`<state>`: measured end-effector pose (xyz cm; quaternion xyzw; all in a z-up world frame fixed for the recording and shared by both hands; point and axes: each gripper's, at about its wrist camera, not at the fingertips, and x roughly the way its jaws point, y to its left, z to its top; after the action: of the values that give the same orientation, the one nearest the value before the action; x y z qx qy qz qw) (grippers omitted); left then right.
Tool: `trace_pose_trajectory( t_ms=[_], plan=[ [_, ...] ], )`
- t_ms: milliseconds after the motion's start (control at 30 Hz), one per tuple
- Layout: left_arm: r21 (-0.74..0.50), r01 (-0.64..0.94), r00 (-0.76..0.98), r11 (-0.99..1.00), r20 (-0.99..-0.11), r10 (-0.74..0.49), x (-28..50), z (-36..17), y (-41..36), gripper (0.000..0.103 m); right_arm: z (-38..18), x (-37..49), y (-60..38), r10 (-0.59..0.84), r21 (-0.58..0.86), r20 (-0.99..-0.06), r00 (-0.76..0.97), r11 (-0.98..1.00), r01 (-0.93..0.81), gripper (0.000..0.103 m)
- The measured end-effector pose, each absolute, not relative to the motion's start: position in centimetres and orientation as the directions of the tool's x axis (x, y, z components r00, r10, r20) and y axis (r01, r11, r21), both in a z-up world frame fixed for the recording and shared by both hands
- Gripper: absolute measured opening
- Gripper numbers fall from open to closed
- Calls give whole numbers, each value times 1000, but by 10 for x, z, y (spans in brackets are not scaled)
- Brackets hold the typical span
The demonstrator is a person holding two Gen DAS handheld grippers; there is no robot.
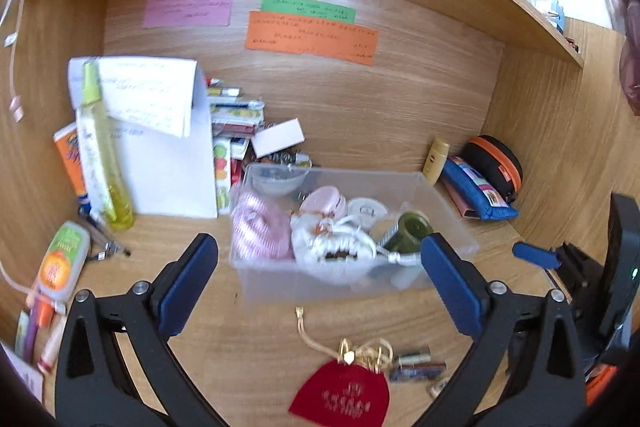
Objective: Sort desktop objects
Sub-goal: 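Withdraw both tools and move them toward the red velvet pouch and small block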
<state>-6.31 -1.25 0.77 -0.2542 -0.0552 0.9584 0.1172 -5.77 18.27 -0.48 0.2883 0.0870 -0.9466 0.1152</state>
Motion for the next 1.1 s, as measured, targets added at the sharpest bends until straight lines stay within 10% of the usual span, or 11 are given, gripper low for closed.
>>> trace_pose_trajectory(
  t_ms=[967, 1100],
  plan=[
    [-106, -248, -651, -963, -718, 247, -38, -78, 5, 103, -59, 0, 173, -350, -12, -674, -651, -876, 483, 93],
    [-96, -274, -620, -957, -743, 252, -41, -85, 12, 103, -64, 3, 164, -358, -27, -675, -645, -862, 506, 77]
  ],
)
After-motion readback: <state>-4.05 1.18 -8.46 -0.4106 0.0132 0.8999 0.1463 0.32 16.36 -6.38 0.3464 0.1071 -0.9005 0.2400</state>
